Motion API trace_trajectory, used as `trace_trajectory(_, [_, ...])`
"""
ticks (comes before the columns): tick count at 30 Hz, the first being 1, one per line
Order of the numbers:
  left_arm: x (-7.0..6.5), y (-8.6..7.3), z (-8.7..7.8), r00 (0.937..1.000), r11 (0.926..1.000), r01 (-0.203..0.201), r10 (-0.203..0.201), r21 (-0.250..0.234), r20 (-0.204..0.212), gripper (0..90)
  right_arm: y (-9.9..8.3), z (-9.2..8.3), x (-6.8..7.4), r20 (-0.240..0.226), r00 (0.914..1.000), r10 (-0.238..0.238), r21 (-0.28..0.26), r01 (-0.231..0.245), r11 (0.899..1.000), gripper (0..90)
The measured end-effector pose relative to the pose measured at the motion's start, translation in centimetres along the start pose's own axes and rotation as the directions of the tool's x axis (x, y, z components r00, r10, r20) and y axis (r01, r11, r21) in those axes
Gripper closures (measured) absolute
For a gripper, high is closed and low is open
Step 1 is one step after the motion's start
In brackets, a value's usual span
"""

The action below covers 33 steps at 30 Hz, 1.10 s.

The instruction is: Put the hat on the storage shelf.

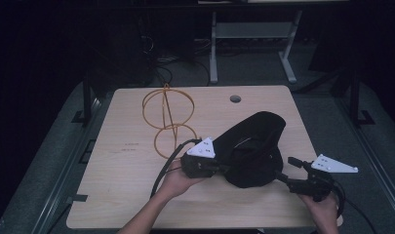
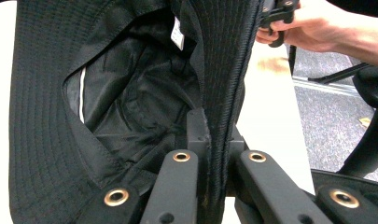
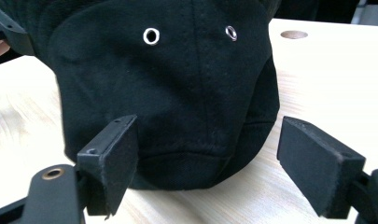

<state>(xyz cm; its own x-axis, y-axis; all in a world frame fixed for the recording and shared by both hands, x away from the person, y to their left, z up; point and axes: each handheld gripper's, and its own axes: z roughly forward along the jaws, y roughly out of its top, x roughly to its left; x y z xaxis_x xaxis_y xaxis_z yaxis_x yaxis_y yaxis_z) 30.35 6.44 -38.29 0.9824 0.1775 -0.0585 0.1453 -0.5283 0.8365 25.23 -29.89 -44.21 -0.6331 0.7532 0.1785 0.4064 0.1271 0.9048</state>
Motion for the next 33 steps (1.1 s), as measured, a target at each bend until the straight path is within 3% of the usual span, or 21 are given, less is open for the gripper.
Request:
trace_trajectory(5, [0.0,-0.1,-0.1,1.0,1.0,-0.006,0.006,0.003,0.003,87.7,-0.1,0.8,-0.3,-0.026,0.9997,0.003,-0.004,-0.003,1.0,26.5])
trace_trajectory(9, [-0.1,-0.1,-0.1,0.9998,0.9998,-0.018,0.018,0.008,0.005,87.7,-0.2,1.7,-0.5,-0.075,0.9969,0.021,-0.007,-0.022,1.0,39.6])
trace_trajectory(11, [-0.1,-0.2,-0.1,0.9998,0.9998,-0.019,0.019,0.007,0.005,87.7,-0.2,1.8,-0.5,-0.078,0.9967,0.02,-0.007,-0.021,1.0,41.8])
trace_trajectory(14, [-0.1,-0.2,-0.1,0.9999,0.9999,-0.014,0.014,0.007,0.005,87.6,-0.3,2.1,-0.3,-0.104,0.9945,-0.007,-0.019,0.005,1.0,57.3])
trace_trajectory(15, [-0.2,-0.2,-0.1,0.9998,0.9998,-0.017,0.017,0.008,0.006,87.6,-0.3,2.1,-0.3,-0.104,0.9945,-0.007,-0.019,0.005,1.0,57.3])
trace_trajectory(17, [-0.2,-0.2,-0.2,0.9998,0.9998,-0.018,0.018,0.008,0.002,87.6,-0.4,2.3,-0.1,-0.101,0.9946,-0.026,-0.019,0.024,1.0,67.0])
trace_trajectory(24, [-0.1,-0.5,-0.6,0.9998,0.9998,-0.018,0.018,0.009,-0.011,87.4,-0.4,2.3,0.3,-0.099,0.9928,-0.067,-0.015,0.065,0.998,84.4])
trace_trajectory(33, [-0.4,-0.4,-1.0,0.9977,0.9993,-0.03,0.032,0.024,-0.059,80.5,-0.1,1.8,0.5,-0.113,0.9903,-0.081,-0.019,0.079,0.997,87.8])
